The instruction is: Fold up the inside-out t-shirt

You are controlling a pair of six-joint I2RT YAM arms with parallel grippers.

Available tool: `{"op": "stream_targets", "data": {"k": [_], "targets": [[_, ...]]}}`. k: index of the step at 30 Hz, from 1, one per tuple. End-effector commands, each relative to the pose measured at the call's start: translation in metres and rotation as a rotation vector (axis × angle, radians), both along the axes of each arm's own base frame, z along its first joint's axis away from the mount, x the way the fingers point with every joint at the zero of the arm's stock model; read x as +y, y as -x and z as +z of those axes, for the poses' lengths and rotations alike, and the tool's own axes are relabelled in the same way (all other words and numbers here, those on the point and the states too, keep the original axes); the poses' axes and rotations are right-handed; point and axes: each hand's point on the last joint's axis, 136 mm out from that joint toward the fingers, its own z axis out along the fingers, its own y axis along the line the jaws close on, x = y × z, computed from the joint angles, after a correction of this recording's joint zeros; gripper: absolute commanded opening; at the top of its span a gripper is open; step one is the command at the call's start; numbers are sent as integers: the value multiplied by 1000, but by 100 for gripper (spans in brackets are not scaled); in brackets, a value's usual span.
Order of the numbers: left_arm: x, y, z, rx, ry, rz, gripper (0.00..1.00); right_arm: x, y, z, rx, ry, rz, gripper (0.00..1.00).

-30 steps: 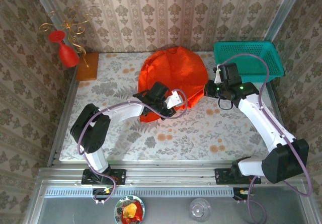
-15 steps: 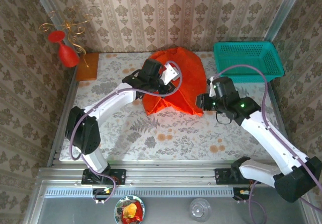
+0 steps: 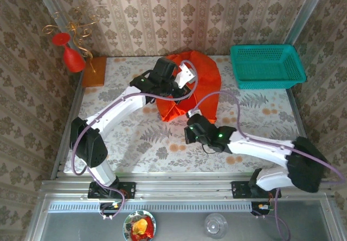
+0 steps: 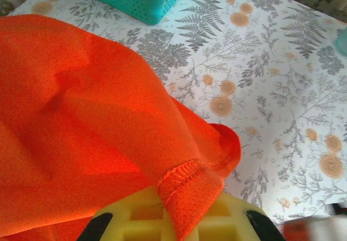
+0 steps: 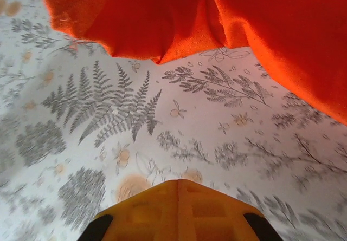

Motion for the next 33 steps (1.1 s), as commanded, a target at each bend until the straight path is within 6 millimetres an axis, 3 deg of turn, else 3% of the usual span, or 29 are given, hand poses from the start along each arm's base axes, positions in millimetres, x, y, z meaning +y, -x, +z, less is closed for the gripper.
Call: {"op": "stream_targets", "data": {"k": [1,7,19,24,28,33], "targets": [[0,20,39,-31,47,-29,0,19,-41,9,-150,-35,-95,4],[2,40,59,-61,42,-38,0,23,-93,-12,-197,-33,-211,5],[11,82,90,-101,67,-100,0,-4,-176,-15,-246,-40,-309,12],[7,101,112,-125,112,-147,0,11,-196,-23,-223,2,-220,30],[7,114,131,-140,154,-184,0,19,-203,-46,-136,69,-157,51],[9,125,150,-165,202,-207,0,16,-202,-87,53,149,-105,67]]}}
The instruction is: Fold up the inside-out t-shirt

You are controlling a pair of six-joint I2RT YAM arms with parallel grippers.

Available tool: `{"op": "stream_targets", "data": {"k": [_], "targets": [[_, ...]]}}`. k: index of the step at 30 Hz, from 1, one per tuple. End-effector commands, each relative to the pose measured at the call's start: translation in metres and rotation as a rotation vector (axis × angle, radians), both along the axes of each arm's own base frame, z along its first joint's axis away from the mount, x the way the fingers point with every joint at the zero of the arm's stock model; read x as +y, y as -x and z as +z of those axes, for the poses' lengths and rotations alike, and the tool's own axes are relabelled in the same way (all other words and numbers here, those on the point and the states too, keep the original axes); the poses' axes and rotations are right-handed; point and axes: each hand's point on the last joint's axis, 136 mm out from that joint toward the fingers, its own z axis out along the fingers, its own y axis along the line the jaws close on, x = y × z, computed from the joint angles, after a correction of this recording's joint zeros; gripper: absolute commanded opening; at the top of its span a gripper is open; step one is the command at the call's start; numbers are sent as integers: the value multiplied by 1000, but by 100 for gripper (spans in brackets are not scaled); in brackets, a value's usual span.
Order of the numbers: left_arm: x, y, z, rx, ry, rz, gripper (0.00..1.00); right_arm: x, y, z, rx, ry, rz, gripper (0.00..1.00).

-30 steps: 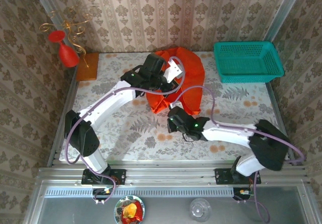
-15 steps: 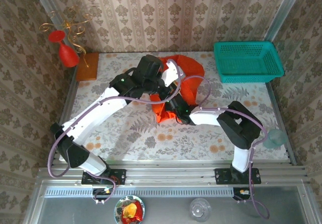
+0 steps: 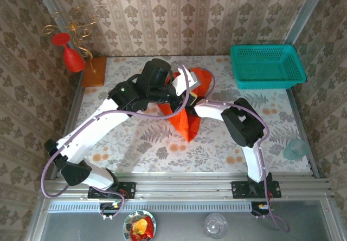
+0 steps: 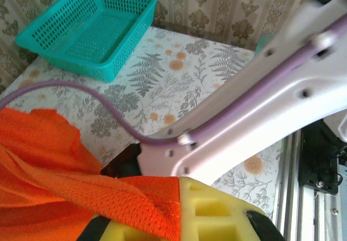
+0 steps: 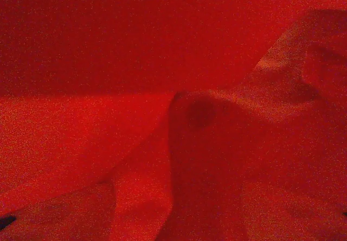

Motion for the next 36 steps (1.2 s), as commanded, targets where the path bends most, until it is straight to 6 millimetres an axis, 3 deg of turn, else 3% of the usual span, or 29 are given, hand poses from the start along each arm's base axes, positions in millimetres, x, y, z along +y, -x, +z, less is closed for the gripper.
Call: {"op": "stream_targets", "data": {"k": [1,6,11,13,15,17,21,24,29,36], "targets": [[4,21,38,-36,92,-57,0,-15,18,-51,232,101,44,68],[10,16,45,-61,105,-14,0,-31,41,-79,418,185,46,68],[16,2,44,-101,95,55,0,-43,57,-79,464,210,44,65],[19,-6,43,-110,96,88,0,-45,62,-78,484,210,51,58],[24,-18,39,-109,95,131,0,-48,68,-75,498,217,58,41],[30,-30,35,-107,95,176,0,-51,74,-68,493,211,59,29],[46,-59,25,-103,115,275,0,-53,88,-43,463,163,70,9],[62,-85,10,-60,132,368,0,-54,101,-20,441,127,92,0],[94,-129,-27,70,156,505,0,-47,132,22,405,65,173,0],[134,-181,-109,289,136,648,0,-36,174,91,312,-29,288,0]]}}
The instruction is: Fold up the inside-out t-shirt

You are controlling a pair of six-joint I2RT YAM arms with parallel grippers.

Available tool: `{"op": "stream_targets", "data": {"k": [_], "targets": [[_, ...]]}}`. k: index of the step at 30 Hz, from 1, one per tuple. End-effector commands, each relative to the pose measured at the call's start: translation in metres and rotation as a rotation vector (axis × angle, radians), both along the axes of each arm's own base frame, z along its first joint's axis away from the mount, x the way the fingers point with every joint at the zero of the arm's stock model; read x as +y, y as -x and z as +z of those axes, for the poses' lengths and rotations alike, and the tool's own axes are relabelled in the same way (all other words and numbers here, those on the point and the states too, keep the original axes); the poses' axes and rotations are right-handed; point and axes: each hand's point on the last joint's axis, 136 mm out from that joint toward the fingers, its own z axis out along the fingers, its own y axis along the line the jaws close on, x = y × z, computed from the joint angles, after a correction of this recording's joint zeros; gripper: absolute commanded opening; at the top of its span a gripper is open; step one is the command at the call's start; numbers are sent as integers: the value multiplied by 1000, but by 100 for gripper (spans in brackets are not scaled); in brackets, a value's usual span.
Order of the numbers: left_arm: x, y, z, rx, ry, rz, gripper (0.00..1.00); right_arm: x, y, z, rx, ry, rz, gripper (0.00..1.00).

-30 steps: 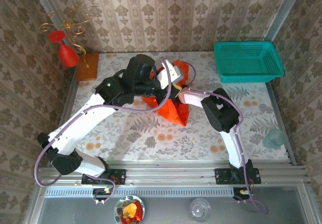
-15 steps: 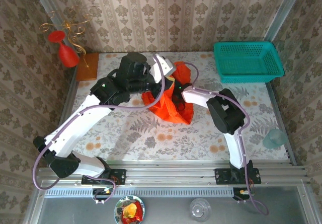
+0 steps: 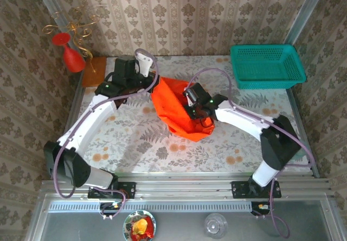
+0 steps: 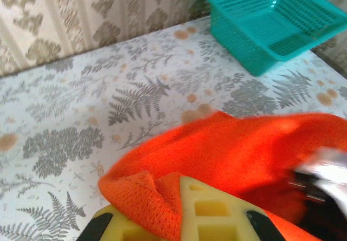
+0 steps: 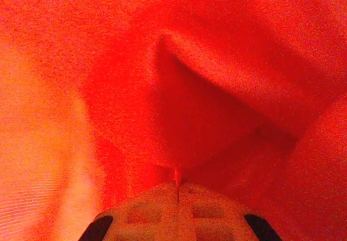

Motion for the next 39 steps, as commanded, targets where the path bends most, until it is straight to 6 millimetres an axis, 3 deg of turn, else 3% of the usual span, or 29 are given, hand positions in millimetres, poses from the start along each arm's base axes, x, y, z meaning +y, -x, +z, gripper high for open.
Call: {"op": "stream_targets", "data": {"k": [1,6,12,17,21,25,30,34,37,39], "targets": [[7,-17,-36,120,80,33,0,4,28,32,-5,-69,62,0],[21,-33,-97,230,135,106,0,6,45,101,-126,-208,91,0],[44,-38,-152,345,180,191,0,-11,51,181,-342,-371,35,0],[70,-38,-183,441,268,262,0,-21,67,245,-504,-551,39,0],[95,-36,-196,465,299,324,0,-41,77,274,-604,-612,-3,0],[129,-35,-197,464,349,402,0,-79,80,280,-693,-585,-141,0],[182,-31,-187,427,404,531,0,-155,83,258,-749,-434,-452,0],[221,-25,-176,389,454,632,0,-203,91,224,-734,-313,-645,0],[238,-19,-165,362,463,673,0,-221,94,193,-687,-240,-725,0],[244,-16,-159,345,451,693,0,-229,95,160,-624,-176,-763,0]]}}
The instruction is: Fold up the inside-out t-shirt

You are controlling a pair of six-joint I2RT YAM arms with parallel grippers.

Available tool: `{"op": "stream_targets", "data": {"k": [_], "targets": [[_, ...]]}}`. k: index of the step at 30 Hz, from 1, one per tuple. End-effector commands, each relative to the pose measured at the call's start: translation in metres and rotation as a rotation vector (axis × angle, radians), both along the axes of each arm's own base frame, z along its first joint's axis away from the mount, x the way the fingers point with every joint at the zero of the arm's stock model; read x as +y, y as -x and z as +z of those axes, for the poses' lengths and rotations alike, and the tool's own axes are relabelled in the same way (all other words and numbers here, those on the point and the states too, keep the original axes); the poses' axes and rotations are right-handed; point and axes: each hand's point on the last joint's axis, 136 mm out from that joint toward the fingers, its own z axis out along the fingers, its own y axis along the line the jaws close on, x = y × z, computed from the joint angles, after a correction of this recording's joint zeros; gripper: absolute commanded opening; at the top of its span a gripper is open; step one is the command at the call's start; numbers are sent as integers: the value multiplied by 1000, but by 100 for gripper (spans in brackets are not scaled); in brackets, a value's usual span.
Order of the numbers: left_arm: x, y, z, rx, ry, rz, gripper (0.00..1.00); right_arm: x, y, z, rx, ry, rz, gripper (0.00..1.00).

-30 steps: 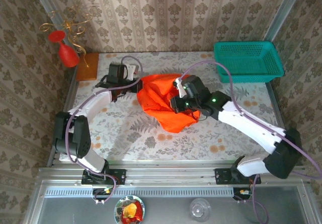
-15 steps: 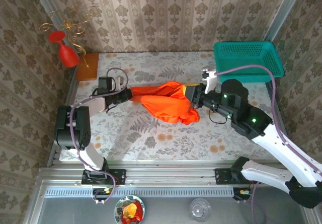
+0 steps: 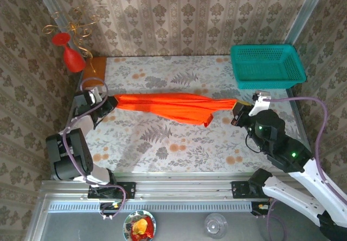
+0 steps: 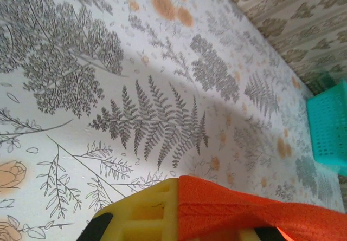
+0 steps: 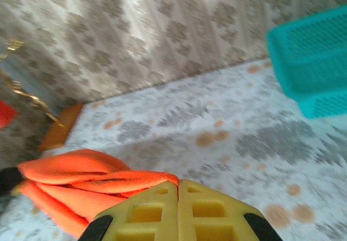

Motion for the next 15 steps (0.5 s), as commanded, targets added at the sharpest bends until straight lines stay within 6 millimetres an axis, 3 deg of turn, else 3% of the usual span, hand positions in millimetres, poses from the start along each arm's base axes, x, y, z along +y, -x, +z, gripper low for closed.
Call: {"op": "stream_targets", "data": {"k": [1,4,6,8,10,12,15], "targets": [[30,3,2,7,-50,121,0,-50,3,-36,70,27,-256,0],[13,7,4,4,-50,77,0,-30,-6,-93,218,-1,-188,0],[-18,12,3,20,-62,-34,0,-2,-14,-133,323,-36,-72,0],[-51,22,0,45,-93,-151,13,20,-17,-161,401,-53,12,0],[-76,32,-3,71,-133,-239,33,34,-19,-177,444,-56,70,0],[-103,41,0,76,-183,-338,48,41,-24,-178,438,-43,106,0],[-138,49,20,23,-262,-479,56,48,-34,-162,360,-11,151,0]]}}
